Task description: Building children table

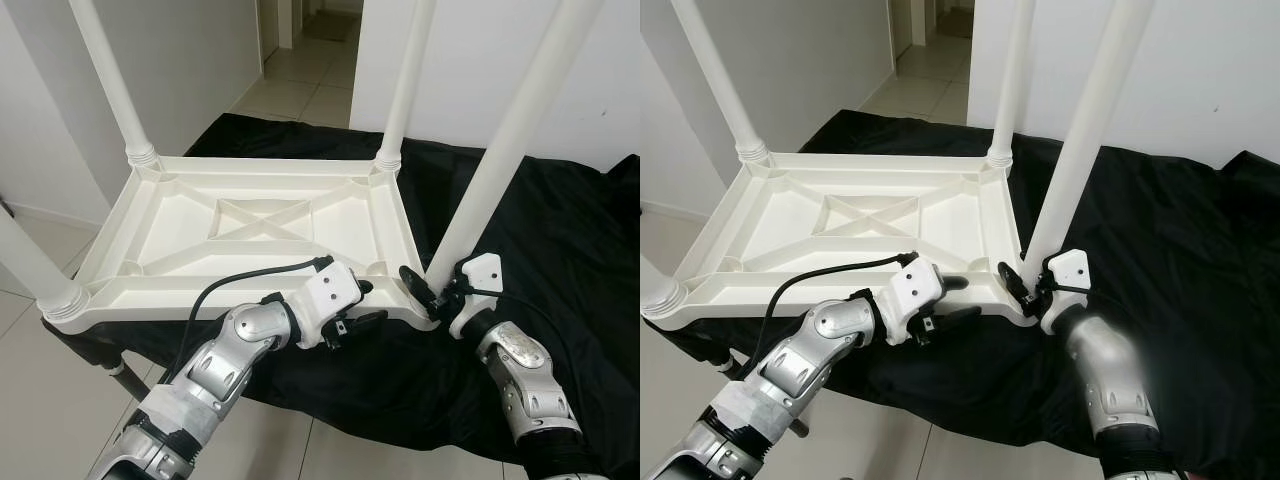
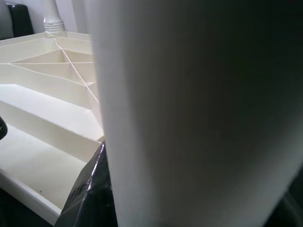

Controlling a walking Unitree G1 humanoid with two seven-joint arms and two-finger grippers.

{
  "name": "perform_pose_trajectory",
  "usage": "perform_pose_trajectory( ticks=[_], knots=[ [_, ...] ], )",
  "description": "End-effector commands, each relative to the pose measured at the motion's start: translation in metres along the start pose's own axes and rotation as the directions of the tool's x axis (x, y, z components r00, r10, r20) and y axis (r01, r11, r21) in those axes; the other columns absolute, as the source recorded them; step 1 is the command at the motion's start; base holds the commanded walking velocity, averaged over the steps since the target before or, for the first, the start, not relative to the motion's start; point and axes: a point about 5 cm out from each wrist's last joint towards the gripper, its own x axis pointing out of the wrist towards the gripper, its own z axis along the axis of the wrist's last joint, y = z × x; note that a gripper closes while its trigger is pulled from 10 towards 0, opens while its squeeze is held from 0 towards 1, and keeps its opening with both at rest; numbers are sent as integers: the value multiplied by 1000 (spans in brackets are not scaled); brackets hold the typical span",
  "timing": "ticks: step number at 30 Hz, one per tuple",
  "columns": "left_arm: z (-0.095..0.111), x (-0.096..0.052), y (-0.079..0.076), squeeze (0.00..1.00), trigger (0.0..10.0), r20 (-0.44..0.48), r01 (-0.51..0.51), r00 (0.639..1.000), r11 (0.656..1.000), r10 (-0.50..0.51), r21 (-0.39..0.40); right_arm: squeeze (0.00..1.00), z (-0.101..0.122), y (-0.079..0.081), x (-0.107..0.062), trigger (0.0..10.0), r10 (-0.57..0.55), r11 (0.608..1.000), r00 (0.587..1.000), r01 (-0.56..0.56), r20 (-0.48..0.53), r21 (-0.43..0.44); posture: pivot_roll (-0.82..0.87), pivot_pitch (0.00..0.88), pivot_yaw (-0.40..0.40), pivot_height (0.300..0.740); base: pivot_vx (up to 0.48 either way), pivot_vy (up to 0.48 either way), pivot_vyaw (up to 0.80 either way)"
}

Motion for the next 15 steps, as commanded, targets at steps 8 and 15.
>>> perform_pose_trajectory(
  ticks=[8, 15],
  knots=[
    [-1, -1, 0, 0, 10000, -6, 48, 999, 999, -48, 7, 0, -12, 5, -3, 9176, 40, 999, 998, -38, -47, 32, -24, 7, -5, 740, 0, 0, 0],
    [-2, 0, -2, 0, 10000, -4, 52, 999, 999, -52, 4, 0, -10, 7, -3, 10000, -39, 999, 998, 39, -40, 14, -28, 15, -5, 740, 0, 0, 0]
  ],
)
